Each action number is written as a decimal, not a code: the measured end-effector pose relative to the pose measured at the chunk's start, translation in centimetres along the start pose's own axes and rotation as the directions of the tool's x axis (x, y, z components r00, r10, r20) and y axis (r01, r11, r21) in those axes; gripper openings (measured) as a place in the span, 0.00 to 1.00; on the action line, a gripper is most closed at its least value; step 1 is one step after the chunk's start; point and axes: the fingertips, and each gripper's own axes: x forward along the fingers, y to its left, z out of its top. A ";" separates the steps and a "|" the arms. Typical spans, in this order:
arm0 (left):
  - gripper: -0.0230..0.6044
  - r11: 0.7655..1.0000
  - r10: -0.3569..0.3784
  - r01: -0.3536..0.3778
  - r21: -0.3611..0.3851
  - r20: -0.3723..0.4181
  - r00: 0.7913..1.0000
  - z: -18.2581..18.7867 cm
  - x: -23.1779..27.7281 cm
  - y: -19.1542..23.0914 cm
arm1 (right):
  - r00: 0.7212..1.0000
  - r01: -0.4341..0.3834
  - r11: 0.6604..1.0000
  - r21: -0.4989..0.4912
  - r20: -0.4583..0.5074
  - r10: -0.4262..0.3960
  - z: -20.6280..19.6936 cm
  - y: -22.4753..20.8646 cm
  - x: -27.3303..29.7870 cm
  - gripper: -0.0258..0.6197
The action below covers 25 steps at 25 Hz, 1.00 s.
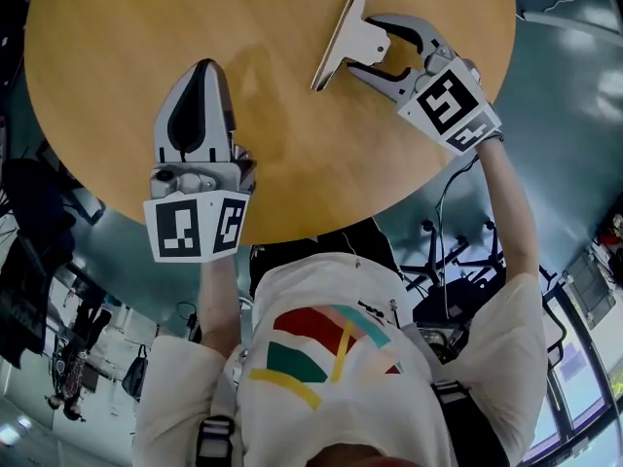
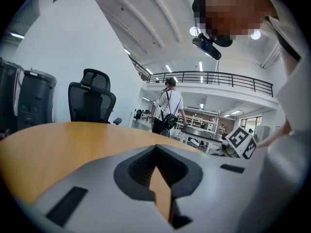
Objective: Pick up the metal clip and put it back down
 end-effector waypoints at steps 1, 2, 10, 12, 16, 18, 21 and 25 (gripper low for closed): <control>0.11 1.000 0.010 -0.010 0.018 0.035 0.999 2.0 -0.2 0.3 | 0.998 0.038 0.999 0.008 0.041 -0.039 1.9 -0.7 -1.0 0.50; 0.11 0.999 0.019 -0.022 0.035 0.073 0.997 4.1 -0.6 0.6 | 0.992 0.087 0.996 0.024 0.095 -0.089 4.2 -1.6 -2.3 0.50; 0.11 0.981 0.149 -0.177 0.075 0.285 0.947 21.9 -7.3 -0.2 | 0.735 0.334 0.883 0.331 0.495 -0.463 23.4 -2.9 -19.7 0.49; 0.11 0.979 0.160 -0.193 0.068 0.334 0.929 25.5 -9.0 -1.0 | 0.657 0.336 0.871 0.358 0.573 -0.489 27.0 -1.9 -23.2 0.49; 0.11 0.981 0.129 -0.174 0.086 0.379 0.916 30.6 -12.6 -3.3 | 0.556 0.291 0.880 0.376 0.682 -0.475 32.9 1.4 -27.9 0.50; 0.11 0.983 0.103 -0.153 0.098 0.393 0.914 32.3 -13.5 -4.2 | 0.514 0.274 0.889 0.368 0.725 -0.458 35.4 2.4 -29.3 0.50; 0.11 0.983 0.072 -0.132 0.126 0.392 0.917 33.2 -13.7 -4.8 | 0.471 0.260 0.896 0.360 0.762 -0.444 37.5 3.5 -30.2 0.50; 0.11 0.983 0.033 -0.099 0.154 0.384 0.923 33.3 -13.2 -5.7 | 0.458 0.246 0.896 0.369 0.771 -0.443 38.1 4.1 -30.2 0.50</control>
